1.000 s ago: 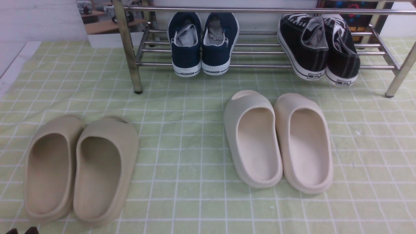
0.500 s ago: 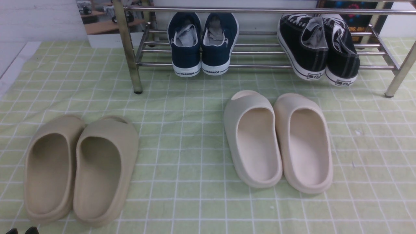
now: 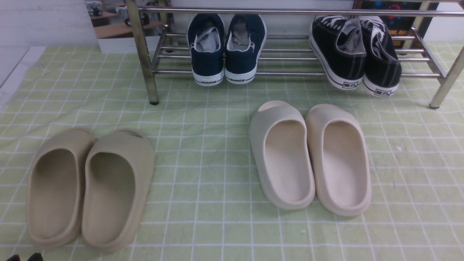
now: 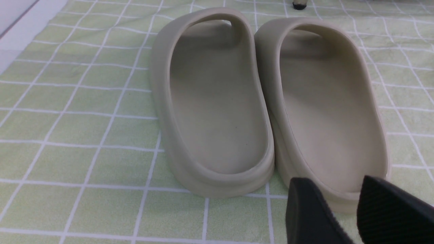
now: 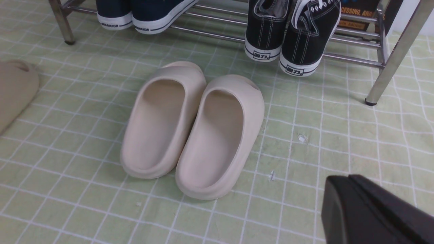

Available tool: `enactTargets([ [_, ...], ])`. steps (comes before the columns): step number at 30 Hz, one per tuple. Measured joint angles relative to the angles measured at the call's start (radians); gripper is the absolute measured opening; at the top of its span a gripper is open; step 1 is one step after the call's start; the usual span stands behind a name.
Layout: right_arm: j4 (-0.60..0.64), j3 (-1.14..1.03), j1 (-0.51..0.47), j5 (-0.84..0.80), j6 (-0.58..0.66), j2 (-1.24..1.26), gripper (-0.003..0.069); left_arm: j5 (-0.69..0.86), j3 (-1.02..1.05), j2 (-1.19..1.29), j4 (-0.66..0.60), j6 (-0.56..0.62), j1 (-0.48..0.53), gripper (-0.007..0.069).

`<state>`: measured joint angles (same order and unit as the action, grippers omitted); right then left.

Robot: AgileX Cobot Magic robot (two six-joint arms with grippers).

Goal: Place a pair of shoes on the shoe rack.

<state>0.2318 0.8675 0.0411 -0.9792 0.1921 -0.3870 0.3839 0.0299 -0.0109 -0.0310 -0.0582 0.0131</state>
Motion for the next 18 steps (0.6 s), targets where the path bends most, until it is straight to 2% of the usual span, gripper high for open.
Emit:
enactTargets([
  [4, 0.002, -0.088, 0.000, 0.143, 0.000, 0.010, 0.0003, 0.000, 0.000, 0.000, 0.000, 0.000, 0.000, 0.0238],
  [8, -0.003, -0.292, 0.000, 0.440, 0.000, 0.079, 0.0003, 0.000, 0.000, 0.000, 0.000, 0.000, 0.000, 0.0238],
  [9, -0.004, -0.304, 0.000, 0.456, 0.000, 0.090, 0.0003, 0.000, 0.000, 0.000, 0.000, 0.000, 0.000, 0.0238],
  [10, -0.030, -0.411, -0.001, 0.592, 0.000, 0.136, 0.0003, 0.000, 0.000, 0.000, 0.000, 0.000, 0.000, 0.0238],
  [11, -0.053, -0.471, -0.002, 0.659, -0.001, 0.166, 0.0003, 0.000, 0.000, 0.000, 0.000, 0.000, 0.000, 0.0238],
  [12, -0.058, -0.494, -0.002, 0.672, -0.001, 0.178, 0.0003, 0.000, 0.000, 0.000, 0.000, 0.000, 0.000, 0.0238],
  [13, -0.103, -0.582, -0.012, 0.765, -0.017, 0.226, 0.0003, 0.000, 0.000, 0.000, 0.000, 0.000, 0.000, 0.0238],
  [18, -0.214, -0.764, -0.069, 0.882, -0.164, 0.325, 0.0003, 0.000, 0.000, 0.000, 0.000, 0.000, 0.000, 0.0238],
])
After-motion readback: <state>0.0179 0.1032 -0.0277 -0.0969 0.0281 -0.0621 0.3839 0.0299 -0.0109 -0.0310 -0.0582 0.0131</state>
